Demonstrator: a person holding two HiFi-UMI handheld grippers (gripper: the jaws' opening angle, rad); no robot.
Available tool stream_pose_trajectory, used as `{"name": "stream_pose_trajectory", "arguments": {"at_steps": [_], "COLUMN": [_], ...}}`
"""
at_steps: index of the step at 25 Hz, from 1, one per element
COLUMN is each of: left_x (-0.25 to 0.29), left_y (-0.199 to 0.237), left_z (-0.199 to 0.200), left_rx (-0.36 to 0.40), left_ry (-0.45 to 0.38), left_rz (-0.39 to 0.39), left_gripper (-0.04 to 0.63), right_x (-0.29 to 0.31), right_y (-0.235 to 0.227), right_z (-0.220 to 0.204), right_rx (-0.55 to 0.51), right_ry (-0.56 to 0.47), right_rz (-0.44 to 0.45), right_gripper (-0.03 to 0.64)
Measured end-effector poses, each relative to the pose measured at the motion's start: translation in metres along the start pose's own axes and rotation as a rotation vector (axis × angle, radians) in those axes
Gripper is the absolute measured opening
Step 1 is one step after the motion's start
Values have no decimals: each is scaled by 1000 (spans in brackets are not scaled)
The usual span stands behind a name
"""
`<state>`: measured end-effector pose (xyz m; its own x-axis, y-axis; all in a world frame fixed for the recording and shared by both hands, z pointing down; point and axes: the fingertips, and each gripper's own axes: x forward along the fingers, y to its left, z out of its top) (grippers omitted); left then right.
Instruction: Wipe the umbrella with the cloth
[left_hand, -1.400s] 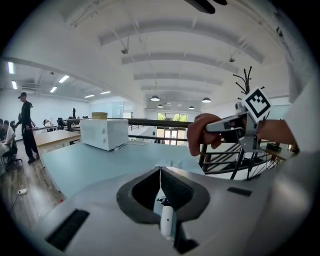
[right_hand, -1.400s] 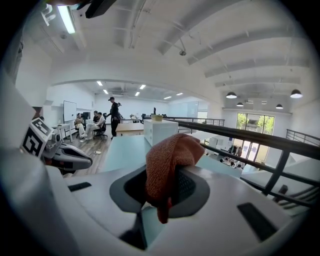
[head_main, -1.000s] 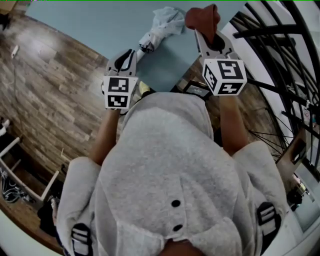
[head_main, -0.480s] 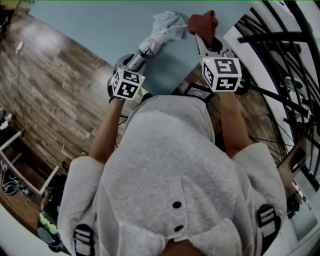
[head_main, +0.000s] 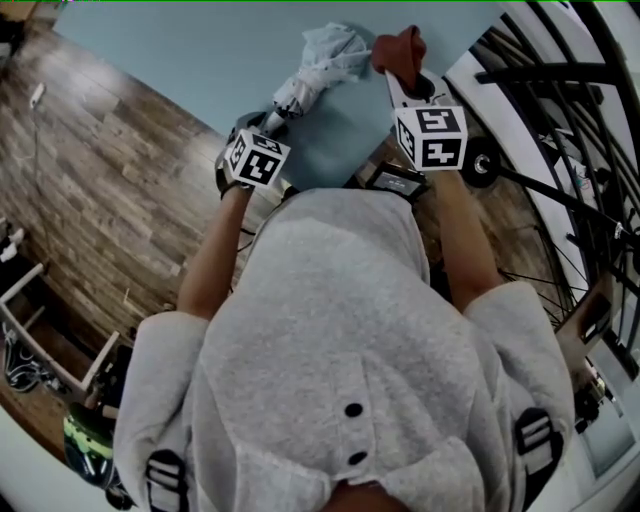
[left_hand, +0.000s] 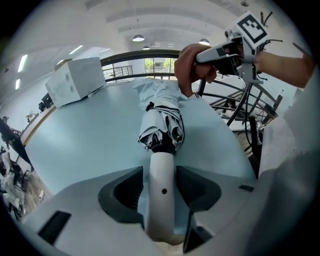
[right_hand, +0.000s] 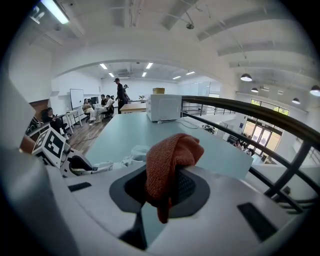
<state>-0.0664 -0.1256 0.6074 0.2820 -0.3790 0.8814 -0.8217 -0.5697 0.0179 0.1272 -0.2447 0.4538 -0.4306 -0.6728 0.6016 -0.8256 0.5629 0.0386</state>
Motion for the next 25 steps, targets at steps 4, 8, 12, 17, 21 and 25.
{"name": "stream_pose_trajectory", "arguments": {"at_steps": [4, 8, 12, 17, 21, 25], "left_x": [1, 2, 2, 4, 2, 3], "left_y": [-3, -5, -6, -6, -6, -9], "left_z": [-1, 2, 1, 2, 2, 1], "left_rx": [-38, -19, -30, -29, -31, -34], "left_ry": [14, 30, 38, 41, 48, 40], "left_rz": [-32, -36, -56, -62, -54, -64], "left_gripper": [201, 160, 160, 160, 160, 160], "right_x": [8, 17, 27, 36, 45, 60], "right_y": [-6, -10, -8, -8, -9, -7], "right_z": [-10, -20, -30, -38, -49, -71], "right_rx": [-5, -5, -11, -9, -6, -17], "right_ry": [28, 58, 92, 117, 153, 221], "right_rz": [-4, -9, -2, 0, 3, 18], "right_gripper": [72, 74, 73, 74, 73, 74]}}
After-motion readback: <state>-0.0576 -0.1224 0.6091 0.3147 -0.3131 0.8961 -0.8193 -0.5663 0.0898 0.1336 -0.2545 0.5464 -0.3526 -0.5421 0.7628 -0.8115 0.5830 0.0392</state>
